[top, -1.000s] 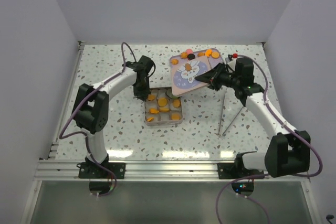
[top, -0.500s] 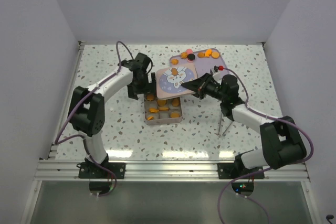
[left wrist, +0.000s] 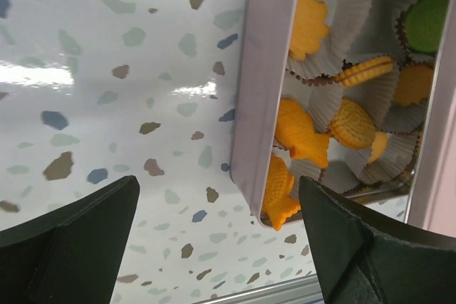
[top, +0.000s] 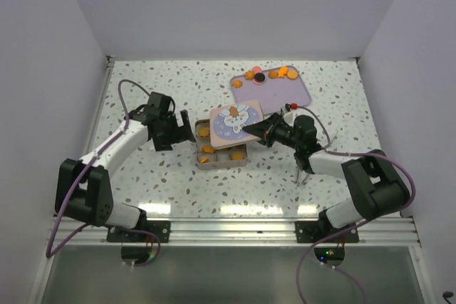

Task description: Pack the cookies

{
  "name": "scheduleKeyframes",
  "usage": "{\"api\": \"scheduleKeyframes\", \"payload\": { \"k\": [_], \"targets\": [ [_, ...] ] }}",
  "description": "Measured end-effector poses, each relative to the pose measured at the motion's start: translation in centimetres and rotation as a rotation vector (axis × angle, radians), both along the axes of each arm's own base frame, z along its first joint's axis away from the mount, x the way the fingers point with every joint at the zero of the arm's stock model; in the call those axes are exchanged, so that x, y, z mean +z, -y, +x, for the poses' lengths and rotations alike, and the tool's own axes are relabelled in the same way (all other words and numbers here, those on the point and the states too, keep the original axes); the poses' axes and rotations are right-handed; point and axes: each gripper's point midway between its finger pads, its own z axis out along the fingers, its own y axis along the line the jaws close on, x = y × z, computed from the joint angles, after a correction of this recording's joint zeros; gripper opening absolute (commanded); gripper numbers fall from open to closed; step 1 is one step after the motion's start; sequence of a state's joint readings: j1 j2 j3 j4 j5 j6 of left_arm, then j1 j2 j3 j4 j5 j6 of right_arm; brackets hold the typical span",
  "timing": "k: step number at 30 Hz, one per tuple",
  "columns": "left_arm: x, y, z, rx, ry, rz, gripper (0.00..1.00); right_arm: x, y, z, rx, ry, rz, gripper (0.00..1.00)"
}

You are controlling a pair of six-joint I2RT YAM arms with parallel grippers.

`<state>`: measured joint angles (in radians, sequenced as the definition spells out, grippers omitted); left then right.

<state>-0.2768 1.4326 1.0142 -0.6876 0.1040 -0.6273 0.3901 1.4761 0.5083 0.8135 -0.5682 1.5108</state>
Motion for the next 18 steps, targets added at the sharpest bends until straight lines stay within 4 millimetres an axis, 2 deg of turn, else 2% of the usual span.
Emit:
{"api": "scheduleKeyframes", "payload": {
  "k": [5, 10, 14, 18],
  "targets": [
    [-1.9, 1.7, -1.6, -0.039, 0.017, -0.135, 1.00, -2.7, -0.7, -0.4, 0.006, -0.026, 0.004, 0.00],
    [-1.0, 3.0, -1.5, -0.052, 0.110, -0.258, 1.00, -6.6, -0.8, -0.8, -0.012, -0.105, 0.026, 0.00],
    [0.2, 3.1, -1.1, -0.045, 0.197, -0.335, 1.00, -7.1, -1.0, -0.5, -0.026, -0.111, 0.051, 0.00],
    [-0.3, 3.1, -1.2, -0.044, 0.209, -0.381, 1.00, -6.4, -1.4, -0.7, -0.013, -0.082, 0.069, 0.03]
  ]
}}
